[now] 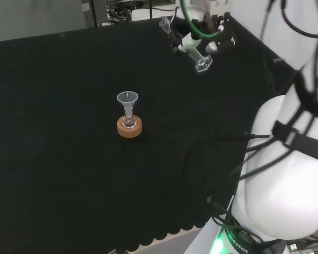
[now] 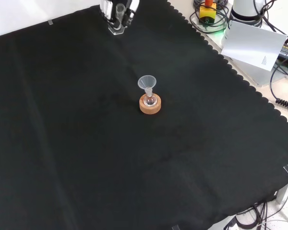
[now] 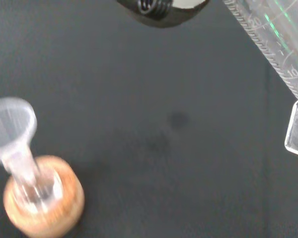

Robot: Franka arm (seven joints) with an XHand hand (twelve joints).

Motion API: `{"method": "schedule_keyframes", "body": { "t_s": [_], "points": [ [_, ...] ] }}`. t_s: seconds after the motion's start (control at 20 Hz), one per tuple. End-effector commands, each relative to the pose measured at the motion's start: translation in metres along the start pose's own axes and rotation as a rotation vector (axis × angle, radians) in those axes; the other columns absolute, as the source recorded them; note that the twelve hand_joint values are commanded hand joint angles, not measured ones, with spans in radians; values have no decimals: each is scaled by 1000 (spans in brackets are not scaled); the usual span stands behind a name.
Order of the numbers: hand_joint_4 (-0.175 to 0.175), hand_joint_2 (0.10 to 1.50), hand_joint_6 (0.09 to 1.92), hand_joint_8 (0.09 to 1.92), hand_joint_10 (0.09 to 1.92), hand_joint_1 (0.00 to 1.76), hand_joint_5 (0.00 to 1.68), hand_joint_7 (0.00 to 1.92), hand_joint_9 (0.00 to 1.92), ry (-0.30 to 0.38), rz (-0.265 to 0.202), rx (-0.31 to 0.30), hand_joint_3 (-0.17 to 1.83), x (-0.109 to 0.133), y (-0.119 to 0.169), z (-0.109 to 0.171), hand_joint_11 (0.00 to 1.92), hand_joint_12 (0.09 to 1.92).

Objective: Put the graduated cylinder back on the table.

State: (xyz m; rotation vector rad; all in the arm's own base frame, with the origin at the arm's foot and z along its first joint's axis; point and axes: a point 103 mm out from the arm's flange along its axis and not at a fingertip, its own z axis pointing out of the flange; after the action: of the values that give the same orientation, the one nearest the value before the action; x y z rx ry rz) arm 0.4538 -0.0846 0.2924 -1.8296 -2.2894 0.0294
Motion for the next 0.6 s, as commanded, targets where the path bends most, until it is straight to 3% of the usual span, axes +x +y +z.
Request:
{"method": "schedule_keyframes", "body": {
  "t_s": [0.05,0.25,0.6],
  "points": [
    [31,1061,944,738,113,1246,1064,1131,1409,435,-46,-125,15,16,54,115,1200,711],
    [30,1061,945,739,112,1246,1064,1130,1409,446,-39,-149,15,16,59,119,1199,711],
    [29,1062,948,744,107,1246,1063,1125,1403,486,-36,-266,15,19,61,117,1191,710]
  ]
}}
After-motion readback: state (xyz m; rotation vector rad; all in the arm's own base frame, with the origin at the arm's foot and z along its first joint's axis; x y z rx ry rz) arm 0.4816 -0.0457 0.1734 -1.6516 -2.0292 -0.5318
